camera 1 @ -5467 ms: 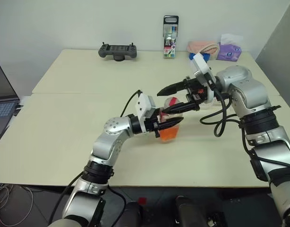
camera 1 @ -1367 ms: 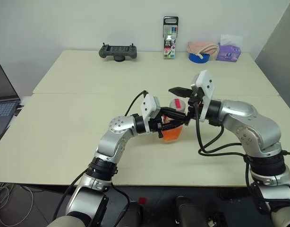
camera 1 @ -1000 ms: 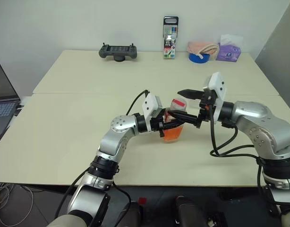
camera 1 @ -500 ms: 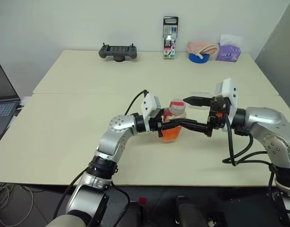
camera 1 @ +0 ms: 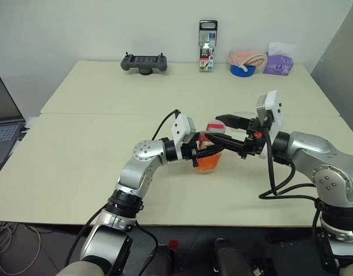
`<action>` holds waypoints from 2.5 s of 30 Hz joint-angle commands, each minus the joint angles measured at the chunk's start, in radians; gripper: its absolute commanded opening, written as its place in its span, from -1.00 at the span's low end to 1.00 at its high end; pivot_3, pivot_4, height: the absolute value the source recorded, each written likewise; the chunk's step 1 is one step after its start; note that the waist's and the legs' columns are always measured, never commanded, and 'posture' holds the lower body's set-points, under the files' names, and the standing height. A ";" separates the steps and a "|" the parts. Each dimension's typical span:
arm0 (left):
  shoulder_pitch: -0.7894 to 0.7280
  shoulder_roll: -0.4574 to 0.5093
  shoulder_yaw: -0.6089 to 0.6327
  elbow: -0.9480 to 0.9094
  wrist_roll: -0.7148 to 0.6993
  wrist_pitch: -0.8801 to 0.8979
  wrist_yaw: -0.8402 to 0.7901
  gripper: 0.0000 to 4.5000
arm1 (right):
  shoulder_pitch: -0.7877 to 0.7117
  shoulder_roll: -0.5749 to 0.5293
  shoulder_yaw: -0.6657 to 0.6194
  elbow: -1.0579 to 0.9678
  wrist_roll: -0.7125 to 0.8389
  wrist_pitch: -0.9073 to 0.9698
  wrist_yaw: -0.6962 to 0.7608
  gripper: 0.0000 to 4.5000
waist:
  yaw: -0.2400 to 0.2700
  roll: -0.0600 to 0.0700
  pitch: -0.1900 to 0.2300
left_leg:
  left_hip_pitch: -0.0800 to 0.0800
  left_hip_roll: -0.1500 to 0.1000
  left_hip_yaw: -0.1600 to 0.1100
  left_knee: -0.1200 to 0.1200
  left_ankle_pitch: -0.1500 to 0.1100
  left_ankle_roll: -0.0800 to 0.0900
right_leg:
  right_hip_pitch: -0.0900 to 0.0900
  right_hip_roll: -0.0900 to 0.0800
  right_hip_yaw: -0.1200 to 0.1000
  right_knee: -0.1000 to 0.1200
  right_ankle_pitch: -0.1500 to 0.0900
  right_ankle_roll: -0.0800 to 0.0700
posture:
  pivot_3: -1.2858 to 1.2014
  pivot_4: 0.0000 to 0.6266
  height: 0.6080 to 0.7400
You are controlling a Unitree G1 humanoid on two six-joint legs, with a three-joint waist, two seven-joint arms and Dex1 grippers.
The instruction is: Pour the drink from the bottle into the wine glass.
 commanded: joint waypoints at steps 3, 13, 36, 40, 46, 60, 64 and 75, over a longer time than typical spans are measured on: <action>-0.017 -0.009 0.012 -0.032 -0.017 -0.024 -0.009 -0.25 | -0.031 0.016 -0.036 -0.041 0.064 -0.009 -0.005 -0.21 | 0.000 0.000 0.000 | 0.000 0.000 0.000 0.000 0.000 0.000 | 0.000 0.000 0.000 0.000 0.000 0.000 | 0.03 -0.52 1.00; -0.015 -0.008 0.010 -0.031 -0.016 -0.026 -0.007 -0.25 | -0.096 -0.067 -0.018 0.050 0.022 -0.083 0.137 -0.23 | -0.001 0.000 0.000 | 0.000 0.000 0.000 0.000 0.000 0.000 | 0.000 0.000 0.000 -0.001 0.000 0.000 | 0.03 -0.52 1.00; -0.029 -0.018 0.063 -0.027 -0.013 -0.040 0.086 -0.25 | 0.269 0.032 -0.128 0.559 -0.512 -0.307 -0.317 0.35 | -0.004 0.000 -0.002 | 0.005 0.000 0.004 -0.001 0.001 0.002 | 0.004 0.001 0.003 -0.001 0.000 0.004 | 0.03 -0.52 1.00; -0.035 -0.020 0.067 -0.013 -0.009 -0.050 0.089 -0.25 | 0.270 -0.001 -0.118 0.531 -0.526 -0.297 -0.287 0.94 | -0.004 0.000 -0.002 | 0.007 0.000 0.003 -0.001 0.001 0.002 | 0.007 0.001 0.003 -0.003 0.000 0.004 | 0.03 -0.52 1.00; -0.044 -0.014 0.087 0.011 -0.016 -0.051 0.096 -0.25 | 0.276 -0.136 -0.083 0.451 -0.595 -0.330 -0.206 1.00 | -0.001 0.000 -0.002 | 0.006 -0.001 0.002 -0.001 0.001 0.002 | 0.007 0.000 0.002 -0.003 0.000 0.004 | 0.03 -0.52 1.00; -0.051 0.126 0.382 0.154 0.001 -0.128 0.381 -0.25 | -0.067 0.063 0.228 -0.004 -0.318 -0.185 0.038 1.00 | -0.009 -0.001 -0.001 | 0.006 0.002 -0.001 -0.001 0.001 0.002 | 0.005 0.002 -0.001 -0.002 0.000 0.005 | 0.03 -0.52 1.00; -0.061 0.164 0.459 0.243 -0.019 -0.134 0.407 -0.25 | -0.149 0.212 0.287 0.101 -0.422 -0.238 -0.069 1.00 | 0.001 -0.001 -0.001 | 0.001 0.001 -0.002 -0.001 0.002 0.000 | 0.000 0.001 -0.001 -0.001 0.003 0.000 | 0.03 -0.52 1.00; -0.108 0.183 0.493 0.512 -0.004 -0.249 0.358 -0.25 | -0.172 0.292 0.321 0.129 -0.489 -0.235 -0.088 1.00 | 0.015 -0.002 -0.001 | -0.002 -0.002 -0.002 -0.002 0.002 -0.001 | -0.002 -0.001 -0.001 -0.001 0.004 0.001 | 0.03 -0.52 1.00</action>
